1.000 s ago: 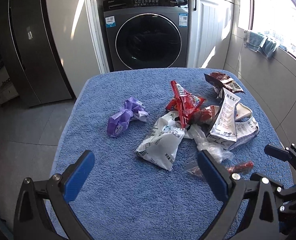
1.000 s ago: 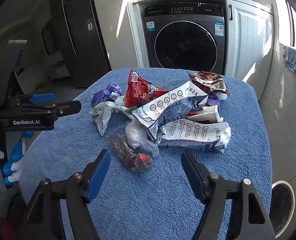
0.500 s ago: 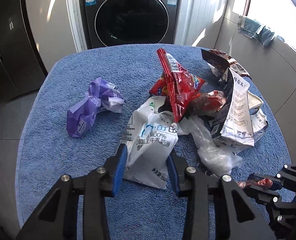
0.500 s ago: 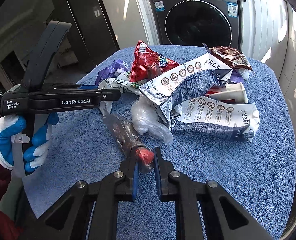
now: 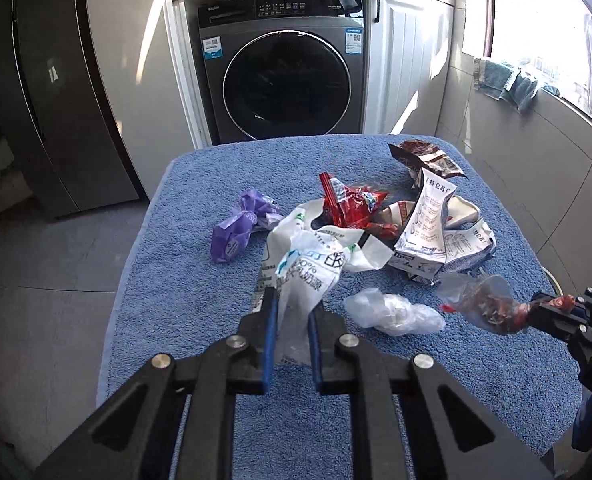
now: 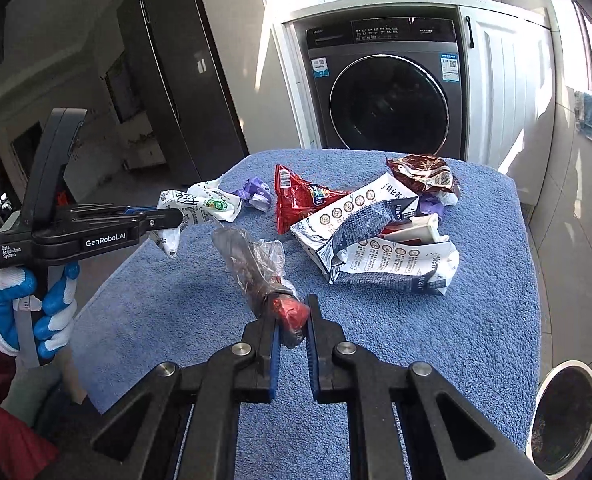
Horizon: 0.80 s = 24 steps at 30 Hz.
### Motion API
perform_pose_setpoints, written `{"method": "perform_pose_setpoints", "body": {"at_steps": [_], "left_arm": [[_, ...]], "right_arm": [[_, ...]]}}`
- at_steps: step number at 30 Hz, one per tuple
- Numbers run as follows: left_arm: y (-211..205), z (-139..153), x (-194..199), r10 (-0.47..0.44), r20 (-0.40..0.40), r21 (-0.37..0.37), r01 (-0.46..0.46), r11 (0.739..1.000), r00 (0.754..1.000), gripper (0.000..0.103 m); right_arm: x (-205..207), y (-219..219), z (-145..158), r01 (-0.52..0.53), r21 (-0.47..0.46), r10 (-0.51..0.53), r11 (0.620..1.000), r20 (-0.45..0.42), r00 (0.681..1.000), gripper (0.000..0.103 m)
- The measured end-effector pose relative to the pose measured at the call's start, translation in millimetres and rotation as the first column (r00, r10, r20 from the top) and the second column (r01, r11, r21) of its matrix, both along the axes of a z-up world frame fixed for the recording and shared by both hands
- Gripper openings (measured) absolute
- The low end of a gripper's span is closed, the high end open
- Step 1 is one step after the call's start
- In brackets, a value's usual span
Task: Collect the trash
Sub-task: 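Carry both held items over the trash bin and open both tools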
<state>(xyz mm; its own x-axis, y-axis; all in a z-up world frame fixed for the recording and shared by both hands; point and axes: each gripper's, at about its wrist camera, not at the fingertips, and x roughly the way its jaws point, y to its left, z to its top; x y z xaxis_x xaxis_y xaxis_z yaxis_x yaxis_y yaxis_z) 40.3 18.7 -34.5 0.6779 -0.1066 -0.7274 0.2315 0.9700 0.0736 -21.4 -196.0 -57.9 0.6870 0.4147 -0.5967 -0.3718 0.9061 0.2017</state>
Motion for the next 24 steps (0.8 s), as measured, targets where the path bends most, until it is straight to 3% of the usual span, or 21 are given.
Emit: {"method": "perform_pose_setpoints", "body": {"at_steps": [6,11,18,24], "left_arm": [[-19.7,30.2,-15.1,0.050,0.118,0.083,-0.060,0.995,0.992,0.013],[-37.5,41.2,-24.9,0.020,0.139,0.075,-0.031,0.997,0.990,0.013],[-111.7,52.0,-31.6,-0.160,0.143,0.076,0.150,0.986,0.977,0.013],[-203.5,42.0,-31.6,-0.363,0.096,0.080,0.356,0.931,0.927,0.013]], "right_arm": [[-16.4,-34.1,21.5,0.102,-0.011,-0.101,0.995,0.064,0.993,0.011],[-34.3,-58.6,30.4,0.167,-0.015,-0.166,0.986,0.088,0.982,0.011],[-57.9,-120.7,30.9,0.334,-0.001,-0.332,0.943,0.108,0.937,0.011],[-83.2,-197.3,17.2,0.519,-0.007,-0.517,0.855,0.075,0.853,0.011]]}}
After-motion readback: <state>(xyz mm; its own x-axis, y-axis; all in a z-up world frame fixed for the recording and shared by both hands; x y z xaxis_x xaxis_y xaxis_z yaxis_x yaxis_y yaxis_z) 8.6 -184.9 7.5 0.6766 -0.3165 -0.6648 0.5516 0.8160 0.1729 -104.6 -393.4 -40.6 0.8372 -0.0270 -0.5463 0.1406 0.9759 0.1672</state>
